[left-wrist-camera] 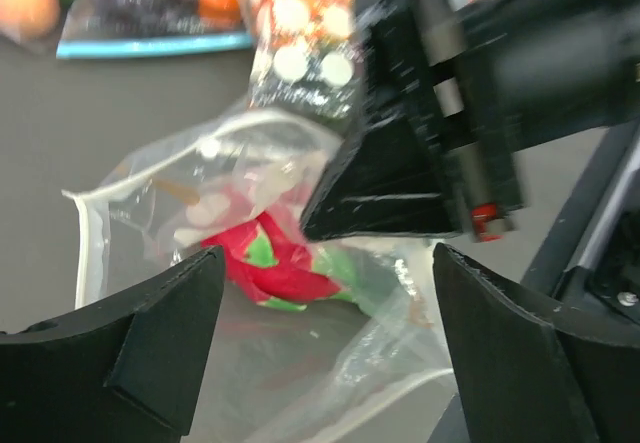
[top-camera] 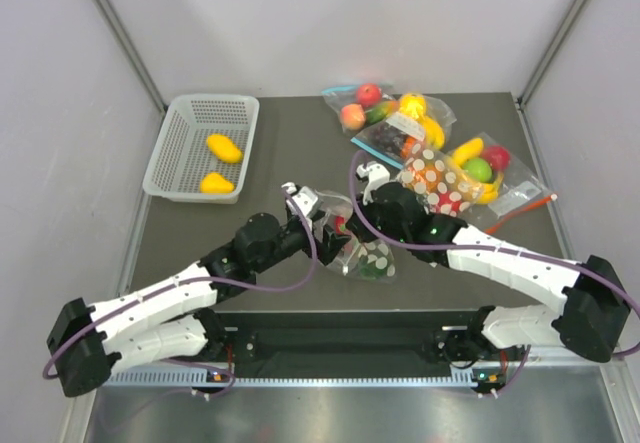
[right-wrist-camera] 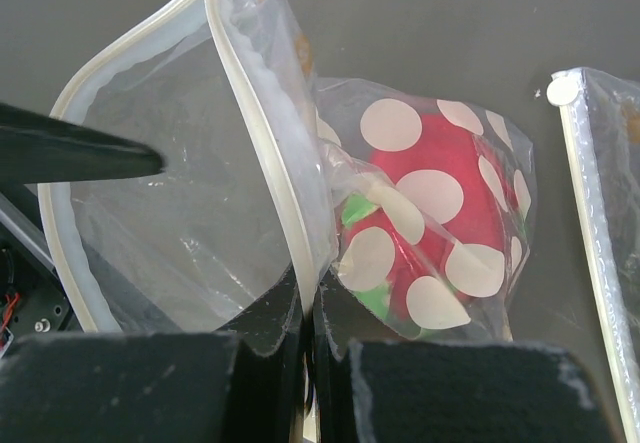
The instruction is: Open the zip-top bag and remove the fake food
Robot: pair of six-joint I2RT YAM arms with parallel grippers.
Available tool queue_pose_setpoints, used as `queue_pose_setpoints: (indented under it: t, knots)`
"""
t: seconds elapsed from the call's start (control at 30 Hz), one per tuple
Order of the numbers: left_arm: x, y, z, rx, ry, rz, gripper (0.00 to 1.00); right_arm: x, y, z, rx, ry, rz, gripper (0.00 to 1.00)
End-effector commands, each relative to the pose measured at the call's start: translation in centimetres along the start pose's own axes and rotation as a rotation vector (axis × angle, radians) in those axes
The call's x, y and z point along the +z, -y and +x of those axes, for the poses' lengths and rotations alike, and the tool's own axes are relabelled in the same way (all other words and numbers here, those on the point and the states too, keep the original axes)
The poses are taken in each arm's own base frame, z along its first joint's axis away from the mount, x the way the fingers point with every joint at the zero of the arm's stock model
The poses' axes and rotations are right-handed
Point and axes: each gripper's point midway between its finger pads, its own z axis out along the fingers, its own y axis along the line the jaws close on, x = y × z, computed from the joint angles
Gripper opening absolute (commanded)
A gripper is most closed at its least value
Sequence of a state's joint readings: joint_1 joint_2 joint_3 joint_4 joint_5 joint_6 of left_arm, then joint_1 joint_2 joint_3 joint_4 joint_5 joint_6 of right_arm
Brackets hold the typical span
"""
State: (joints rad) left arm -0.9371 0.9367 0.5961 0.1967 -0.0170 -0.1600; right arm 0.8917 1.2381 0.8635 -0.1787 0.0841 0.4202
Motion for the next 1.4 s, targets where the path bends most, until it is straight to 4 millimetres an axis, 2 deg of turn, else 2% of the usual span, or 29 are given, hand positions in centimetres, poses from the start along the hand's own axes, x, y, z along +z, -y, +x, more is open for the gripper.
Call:
queue_pose_setpoints:
  t: [0.0,0.17,0.3,0.33,0.4,0.43,0.5,0.57,0.6,0.63,0.9,1.2,1.27,1.37]
  knots:
    - [0.8,-1.1,2.1,-0.029,-0.053,-0.063,0.88,-0.8,-0.6,-2.0,0.013,0.077,-0.029,0.00]
    - [1.7,-1.8,4.1,-0.069,-0.078,-0.103,0.79,-1.8,-0.5,-2.0,0.018,0.087,-0.029,0.00]
    - [2.2,-2.6,5.0,-0.074,-0.084,-0.139,0.77,-2.2,-0.4,-1.5,0.023,0.082,-0.030,0.00]
    - [2.6,-2.6,5.7,-0.067,-0.104,-0.138,0.77,-2.2,-0.4,-1.3,0.025,0.079,-0.032,0.00]
    - [3.3,-2.4,5.6,-0.068,-0.109,-0.126,0.77,-2.1,-0.4,-0.9,0.026,0.071,-0.035,0.00]
    - [3.8,-2.3,6.4,-0.067,-0.133,-0.122,0.77,-2.0,-0.6,-0.7,0.026,0.066,-0.040,0.00]
    - [4.6,-2.3,6.0,-0.067,-0.120,-0.119,0.76,-1.8,-0.6,-0.4,0.030,0.061,-0.043,0.00]
    - [5.3,-2.6,7.0,-0.056,-0.144,-0.134,0.75,-1.7,-0.8,-0.3,0.035,0.062,-0.055,0.00]
    - [5.9,-2.7,6.6,-0.050,-0.136,-0.137,0.74,-1.7,-1.0,-0.3,0.035,0.065,-0.063,0.00]
    - [6.3,-2.9,7.3,-0.045,-0.159,-0.145,0.75,-1.7,-1.1,-0.3,0.033,0.066,-0.069,0.00]
    - [7.9,-2.4,6.0,-0.090,-0.097,-0.135,0.70,-1.6,-1.5,0.1,0.024,0.054,-0.085,0.00]
    - [8.4,-4.2,6.9,-0.046,-0.113,-0.221,0.67,-1.8,-1.8,0.4,0.020,0.053,-0.102,0.00]
    - [8.4,-4.7,6.7,-0.036,-0.100,-0.243,0.63,-1.8,-1.9,0.5,0.019,0.051,-0.105,0.00]
    - [8.5,-4.8,6.2,-0.025,-0.062,-0.248,0.48,-1.8,-1.9,0.7,0.018,0.048,-0.108,0.00]
